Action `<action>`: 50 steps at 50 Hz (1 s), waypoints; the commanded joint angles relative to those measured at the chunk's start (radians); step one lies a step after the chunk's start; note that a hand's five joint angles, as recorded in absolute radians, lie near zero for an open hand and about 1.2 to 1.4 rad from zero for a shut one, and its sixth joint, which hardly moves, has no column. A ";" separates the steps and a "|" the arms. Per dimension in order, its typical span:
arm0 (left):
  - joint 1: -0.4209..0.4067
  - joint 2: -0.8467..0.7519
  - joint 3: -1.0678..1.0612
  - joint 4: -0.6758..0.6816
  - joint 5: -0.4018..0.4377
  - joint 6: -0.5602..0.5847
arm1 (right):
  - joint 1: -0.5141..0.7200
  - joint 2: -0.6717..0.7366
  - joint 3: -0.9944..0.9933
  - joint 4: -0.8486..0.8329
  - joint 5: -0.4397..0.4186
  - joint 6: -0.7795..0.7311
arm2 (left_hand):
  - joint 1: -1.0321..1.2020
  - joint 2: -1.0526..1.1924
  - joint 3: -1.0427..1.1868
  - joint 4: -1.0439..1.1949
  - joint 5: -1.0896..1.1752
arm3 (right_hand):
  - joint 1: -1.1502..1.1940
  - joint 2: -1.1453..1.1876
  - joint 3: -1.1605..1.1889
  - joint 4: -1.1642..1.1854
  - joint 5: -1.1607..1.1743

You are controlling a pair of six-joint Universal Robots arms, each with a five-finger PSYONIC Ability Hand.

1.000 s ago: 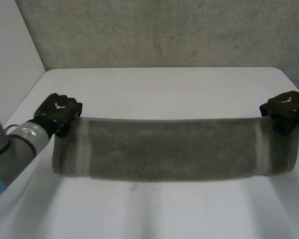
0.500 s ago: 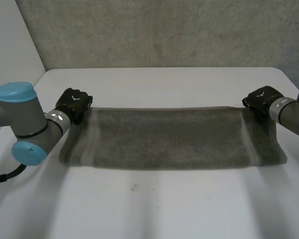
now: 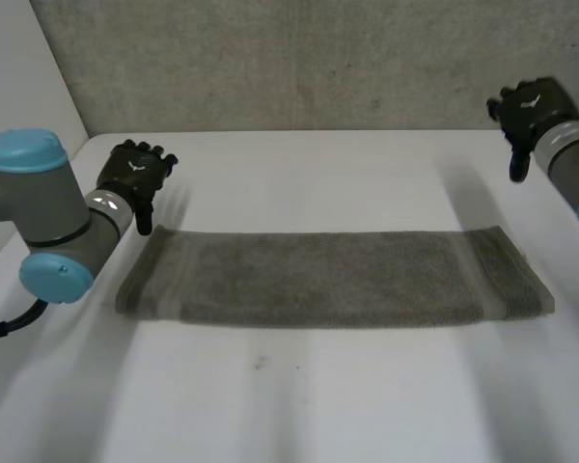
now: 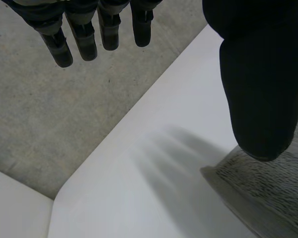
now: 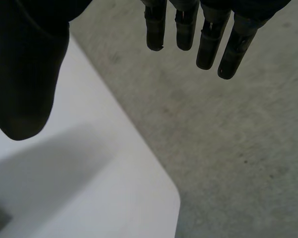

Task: Fold the towel.

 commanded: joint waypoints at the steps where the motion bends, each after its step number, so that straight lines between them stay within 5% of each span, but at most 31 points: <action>1: 0.000 0.136 -0.154 -0.019 -0.004 -0.019 | -0.009 -0.182 0.205 -0.025 -0.069 0.089 | 0.000 0.005 0.005 0.006 -0.029 | -0.062 -0.078 -0.072 -0.087 -0.064; 11: 0.010 0.343 -0.452 0.049 0.007 -0.152 | -0.093 -0.412 0.706 -0.058 -0.158 0.086 | 0.000 0.005 0.005 0.006 -0.029 | -0.021 -0.036 -0.030 -0.045 -0.022; 22: 0.006 0.386 -0.572 0.107 0.007 -0.182 | -0.195 -0.461 1.036 -0.230 -0.267 0.077 | 0.000 0.005 0.005 0.006 -0.029 | 0.244 0.229 0.234 0.220 0.243; 39: 0.003 0.383 -0.575 0.115 0.007 -0.185 | -0.228 -0.305 1.053 -0.358 -0.266 -0.052 | 0.000 0.005 0.005 0.006 -0.029 | 0.394 0.378 0.384 0.370 0.393; 42: 0.005 0.383 -0.575 0.115 0.007 -0.185 | -0.239 -0.288 1.044 -0.356 -0.264 -0.064 | 0.000 0.005 0.005 0.006 -0.029 | 0.649 0.634 0.640 0.625 0.648; 43: 0.005 0.383 -0.575 0.115 0.007 -0.185 | -0.242 -0.283 1.038 -0.355 -0.261 -0.067 | 0.000 0.005 0.005 0.006 -0.029 | 0.946 0.930 0.936 0.922 0.944; 45: 0.005 0.383 -0.575 0.115 0.007 -0.185 | -0.248 -0.282 1.028 -0.355 -0.252 -0.069 | 0.000 0.005 0.005 0.006 -0.029 | 1.157 1.142 1.147 1.133 1.156; 50: 0.006 0.383 -0.576 0.115 0.007 -0.185 | -0.311 -0.321 1.001 -0.347 -0.201 -0.069 | 0.000 0.005 0.005 0.006 -0.029 | 1.159 1.144 1.150 1.135 1.158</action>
